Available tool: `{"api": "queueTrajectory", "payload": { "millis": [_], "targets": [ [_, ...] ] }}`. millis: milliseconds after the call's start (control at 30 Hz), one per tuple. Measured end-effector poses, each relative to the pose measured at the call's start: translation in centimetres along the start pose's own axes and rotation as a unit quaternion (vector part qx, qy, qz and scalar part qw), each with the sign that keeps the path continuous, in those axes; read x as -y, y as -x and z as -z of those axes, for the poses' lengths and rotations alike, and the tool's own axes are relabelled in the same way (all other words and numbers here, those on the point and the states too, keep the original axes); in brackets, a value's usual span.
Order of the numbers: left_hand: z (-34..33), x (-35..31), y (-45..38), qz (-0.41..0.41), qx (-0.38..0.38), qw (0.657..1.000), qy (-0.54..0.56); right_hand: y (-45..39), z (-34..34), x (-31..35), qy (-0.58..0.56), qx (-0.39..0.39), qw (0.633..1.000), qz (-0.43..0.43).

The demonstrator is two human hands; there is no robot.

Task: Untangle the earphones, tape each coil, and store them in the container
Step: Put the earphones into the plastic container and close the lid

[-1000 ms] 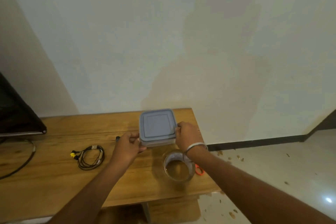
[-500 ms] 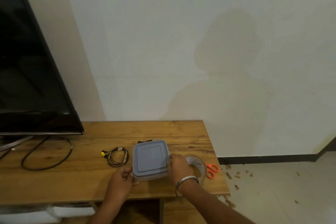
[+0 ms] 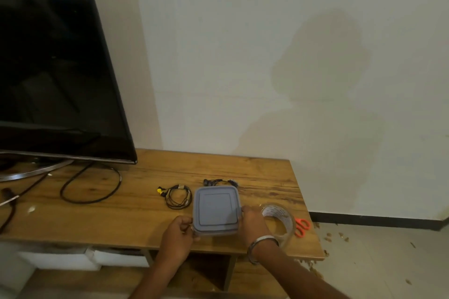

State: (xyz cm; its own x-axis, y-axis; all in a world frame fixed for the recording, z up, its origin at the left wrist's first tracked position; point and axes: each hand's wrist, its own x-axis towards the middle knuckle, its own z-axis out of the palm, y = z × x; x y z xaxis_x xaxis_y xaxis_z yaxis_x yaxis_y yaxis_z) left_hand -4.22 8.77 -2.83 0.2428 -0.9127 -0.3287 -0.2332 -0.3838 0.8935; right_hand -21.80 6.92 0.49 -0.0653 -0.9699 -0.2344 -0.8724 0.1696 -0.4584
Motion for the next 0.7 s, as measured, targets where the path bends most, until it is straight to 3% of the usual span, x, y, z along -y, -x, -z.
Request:
{"api": "queueTrajectory", "payload": {
  "millis": [500,700],
  "targets": [
    [2.2,2.0,0.5,-0.023,-0.006,0.999,-0.032,2.1,-1.9,0.8,-0.012,-0.014,0.999,0.036],
    [1.6,1.5,0.0,-0.021,-0.013,0.999,-0.028,0.7,-1.5,1.1,0.047,0.003,0.998,0.038]
  ]
}}
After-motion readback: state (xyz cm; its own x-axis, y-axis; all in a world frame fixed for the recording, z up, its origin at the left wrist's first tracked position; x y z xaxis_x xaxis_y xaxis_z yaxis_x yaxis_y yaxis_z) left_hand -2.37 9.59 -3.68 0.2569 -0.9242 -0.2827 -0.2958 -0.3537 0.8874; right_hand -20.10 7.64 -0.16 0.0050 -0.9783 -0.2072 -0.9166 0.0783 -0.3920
